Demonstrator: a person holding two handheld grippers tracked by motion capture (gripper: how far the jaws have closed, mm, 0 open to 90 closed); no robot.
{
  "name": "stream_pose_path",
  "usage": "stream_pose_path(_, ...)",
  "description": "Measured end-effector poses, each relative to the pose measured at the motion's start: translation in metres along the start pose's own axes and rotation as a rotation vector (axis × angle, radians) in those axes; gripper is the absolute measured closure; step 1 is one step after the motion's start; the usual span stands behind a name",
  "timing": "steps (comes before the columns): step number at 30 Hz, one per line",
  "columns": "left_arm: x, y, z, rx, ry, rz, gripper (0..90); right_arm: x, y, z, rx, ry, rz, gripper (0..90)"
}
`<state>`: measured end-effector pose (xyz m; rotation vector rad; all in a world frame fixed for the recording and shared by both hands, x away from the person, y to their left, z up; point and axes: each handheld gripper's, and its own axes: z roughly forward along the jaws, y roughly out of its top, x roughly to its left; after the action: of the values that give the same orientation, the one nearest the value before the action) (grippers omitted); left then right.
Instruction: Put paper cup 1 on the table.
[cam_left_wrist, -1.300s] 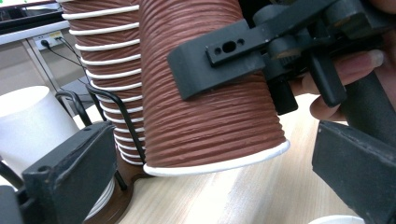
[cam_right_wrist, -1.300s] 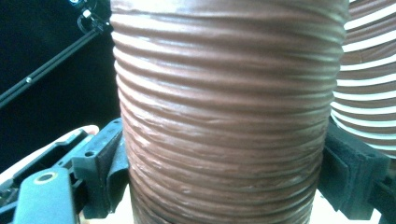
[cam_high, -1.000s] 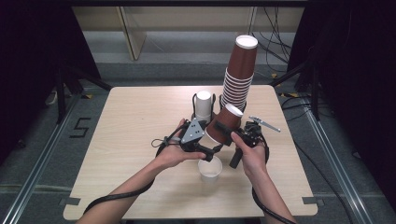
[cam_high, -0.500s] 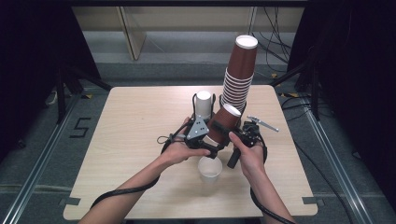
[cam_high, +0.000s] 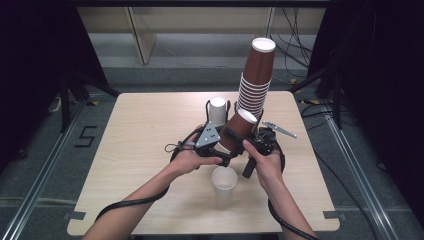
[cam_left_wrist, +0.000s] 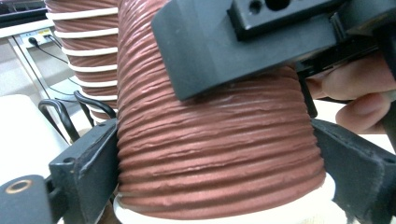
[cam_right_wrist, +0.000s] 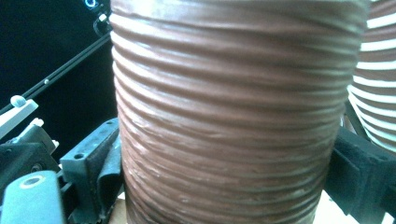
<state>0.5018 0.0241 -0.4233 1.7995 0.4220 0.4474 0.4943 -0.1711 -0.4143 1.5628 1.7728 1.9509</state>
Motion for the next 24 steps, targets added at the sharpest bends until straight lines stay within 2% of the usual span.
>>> stream_pose_path(4,0.0011,0.0021,-0.0027,-0.013,0.002,-0.004,8.4,0.0007,0.0027,-0.0003,0.005,0.007,-0.029,2.9)
stream_pose_path(6,0.0019,0.0029,-0.0040,-0.014,0.002,-0.006,8.6,0.0008,0.0033,-0.0009,0.012,0.007,-0.027,1.1)
stream_pose_path(7,0.0019,0.0029,-0.0039,-0.018,0.000,-0.009,8.7,0.0010,0.0035,-0.0011,0.015,0.013,-0.034,0.9)
stream_pose_path(8,0.0016,0.0030,-0.0039,-0.019,0.001,-0.007,8.8,0.0028,0.0035,-0.0015,0.026,0.017,-0.021,0.4)
stream_pose_path(9,0.0014,0.0030,-0.0037,-0.019,0.000,-0.006,8.8,0.0019,0.0037,-0.0013,0.022,0.017,-0.042,0.4)
stream_pose_path(15,0.0008,0.0029,-0.0043,-0.026,0.000,0.003,9.1,0.0006,0.0033,-0.0019,0.017,0.013,-0.043,0.4)
stream_pose_path(19,0.0018,0.0027,-0.0059,-0.025,0.003,0.006,9.2,0.0010,0.0033,-0.0037,0.023,0.021,-0.038,0.4)
stream_pose_path(20,0.0025,0.0027,-0.0067,-0.027,0.004,0.008,9.2,0.0021,0.0030,-0.0050,0.030,0.021,-0.023,0.4)
stream_pose_path(22,0.0040,0.0030,-0.0085,-0.031,0.009,0.009,9.4,0.0004,0.0035,-0.0066,0.024,0.031,-0.050,0.4)
stream_pose_path(24,0.0044,0.0032,-0.0093,-0.033,0.009,0.010,9.5,0.0004,0.0036,-0.0078,0.027,0.035,-0.048,0.4)
